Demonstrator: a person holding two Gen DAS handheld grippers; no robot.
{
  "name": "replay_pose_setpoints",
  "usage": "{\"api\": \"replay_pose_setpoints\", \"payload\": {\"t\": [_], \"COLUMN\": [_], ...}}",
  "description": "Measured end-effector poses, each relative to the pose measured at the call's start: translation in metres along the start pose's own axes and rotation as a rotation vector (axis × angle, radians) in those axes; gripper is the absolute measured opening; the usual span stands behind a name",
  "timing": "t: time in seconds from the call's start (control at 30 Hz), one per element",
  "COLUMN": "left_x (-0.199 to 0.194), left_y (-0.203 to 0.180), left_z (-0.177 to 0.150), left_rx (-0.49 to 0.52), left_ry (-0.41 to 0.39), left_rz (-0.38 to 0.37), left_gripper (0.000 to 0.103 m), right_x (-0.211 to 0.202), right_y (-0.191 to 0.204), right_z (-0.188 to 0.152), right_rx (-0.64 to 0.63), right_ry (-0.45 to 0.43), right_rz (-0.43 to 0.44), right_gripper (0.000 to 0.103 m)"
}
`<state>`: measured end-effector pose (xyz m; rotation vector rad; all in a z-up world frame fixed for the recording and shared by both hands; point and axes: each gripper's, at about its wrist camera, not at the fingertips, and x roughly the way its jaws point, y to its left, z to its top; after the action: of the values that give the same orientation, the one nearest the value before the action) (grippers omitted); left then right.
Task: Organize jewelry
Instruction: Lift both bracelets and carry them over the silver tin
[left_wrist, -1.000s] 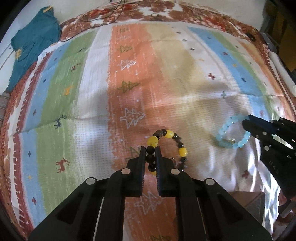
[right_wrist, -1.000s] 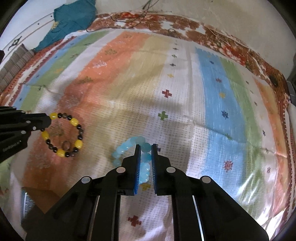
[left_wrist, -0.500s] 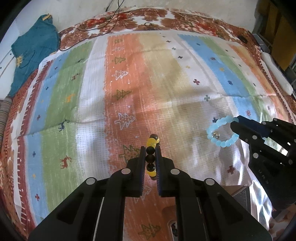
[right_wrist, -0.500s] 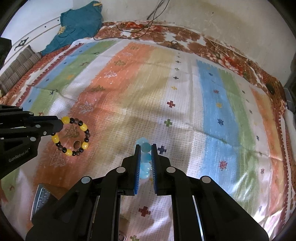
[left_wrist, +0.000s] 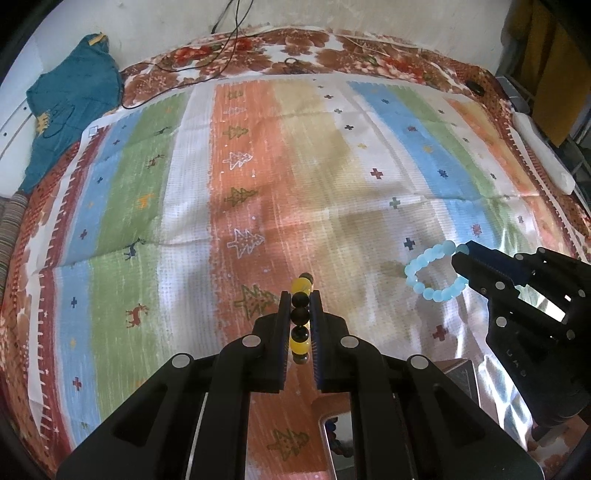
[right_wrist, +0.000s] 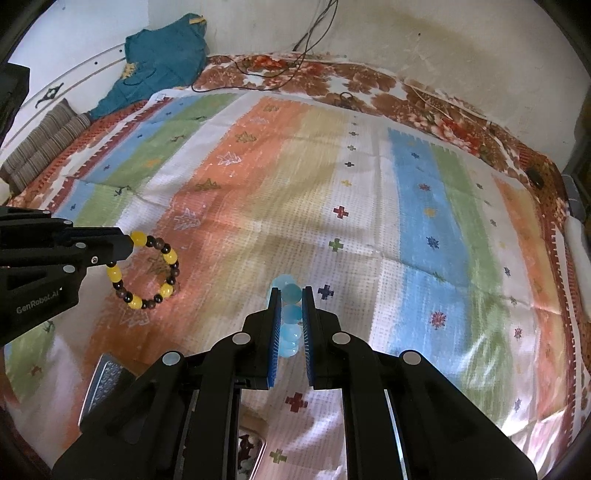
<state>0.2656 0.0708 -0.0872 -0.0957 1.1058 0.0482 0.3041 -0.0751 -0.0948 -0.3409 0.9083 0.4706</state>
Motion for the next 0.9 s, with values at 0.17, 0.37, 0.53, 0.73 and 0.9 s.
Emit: {"api": "replay_pose_setpoints", "payload": {"t": [0.17,0.37,0.53,0.73,0.9], "left_x": [-0.011,-0.029,-0.043,-0.056,-0.064], "left_y": [-0.004,-0.01,-0.015,-0.027,-0.034], "left_z": [-0.007,-0.012,-0.017,-0.027,-0.034], "left_rx": [0.001,0.007,0.006,0.021,0.033], "left_ry": [-0.012,-0.042,-0.06,-0.075,-0.083], "left_rz": [-0.007,-0.024,-0.051,-0.071,-0.081], "left_gripper": [0.01,0.01,0.01,0.01,0.01], "right_x": [-0.009,-0.023,-0.035,-0.049,-0.059], "right_y": [0.002,0.003,0.006,0.011,0.012], "right_z": [-0.002,-0.007,-0.008,-0.011,-0.015], "right_rx": [-0.016,-0.004,0.005,0.008,0.012], "right_ry": [-0.015,-0.037,-0.06,-0.083,-0.098], "right_rz": [-0.023,-0.005,0.025,0.036,0.054], "right_gripper": [0.012,0.012,0.012,0.012,0.012]}}
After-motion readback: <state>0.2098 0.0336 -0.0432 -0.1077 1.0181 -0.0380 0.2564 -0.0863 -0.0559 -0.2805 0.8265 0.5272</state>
